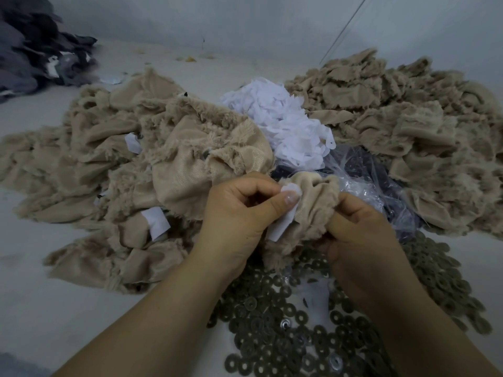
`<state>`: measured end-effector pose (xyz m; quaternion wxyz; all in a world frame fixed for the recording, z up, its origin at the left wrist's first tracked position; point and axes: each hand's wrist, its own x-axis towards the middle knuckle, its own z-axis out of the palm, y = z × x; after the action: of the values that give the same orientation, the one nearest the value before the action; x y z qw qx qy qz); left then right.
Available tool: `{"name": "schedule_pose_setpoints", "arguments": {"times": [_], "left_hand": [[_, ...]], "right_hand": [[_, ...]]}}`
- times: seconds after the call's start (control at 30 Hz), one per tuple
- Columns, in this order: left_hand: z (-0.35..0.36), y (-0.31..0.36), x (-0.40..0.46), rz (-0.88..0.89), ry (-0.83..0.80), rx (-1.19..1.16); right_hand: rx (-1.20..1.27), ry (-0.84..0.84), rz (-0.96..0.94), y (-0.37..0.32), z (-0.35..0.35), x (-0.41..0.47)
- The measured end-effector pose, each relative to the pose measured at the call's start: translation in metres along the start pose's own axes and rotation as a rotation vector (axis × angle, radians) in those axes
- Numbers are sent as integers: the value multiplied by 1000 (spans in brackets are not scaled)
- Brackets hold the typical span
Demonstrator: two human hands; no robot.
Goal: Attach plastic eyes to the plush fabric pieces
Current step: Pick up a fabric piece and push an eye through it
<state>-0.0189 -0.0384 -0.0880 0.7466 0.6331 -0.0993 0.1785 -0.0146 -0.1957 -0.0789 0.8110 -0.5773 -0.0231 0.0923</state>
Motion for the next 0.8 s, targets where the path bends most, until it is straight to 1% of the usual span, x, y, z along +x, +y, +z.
{"name": "schedule_pose_setpoints", "arguments": {"times": [0.17, 0.33, 0.4, 0.63, 0.73, 0.8], "left_hand": [[1, 2, 0, -5, -14, 4], [2, 1, -2, -20, -44, 1], [2, 1, -3, -20, -48, 17], [5, -1, -5, 23, 70, 115], [6, -1, -5, 23, 95, 121], [6, -1, -5, 59, 103, 129]], "right_hand": [[-7, -86, 12, 5, 6, -1], [71, -40, 63, 9, 4, 1], [76, -25, 57, 10, 3, 1], [4, -12, -46, 10, 3, -1], [-53, 31, -62, 13, 2, 1], [-33, 37, -47, 15, 2, 2]]}}
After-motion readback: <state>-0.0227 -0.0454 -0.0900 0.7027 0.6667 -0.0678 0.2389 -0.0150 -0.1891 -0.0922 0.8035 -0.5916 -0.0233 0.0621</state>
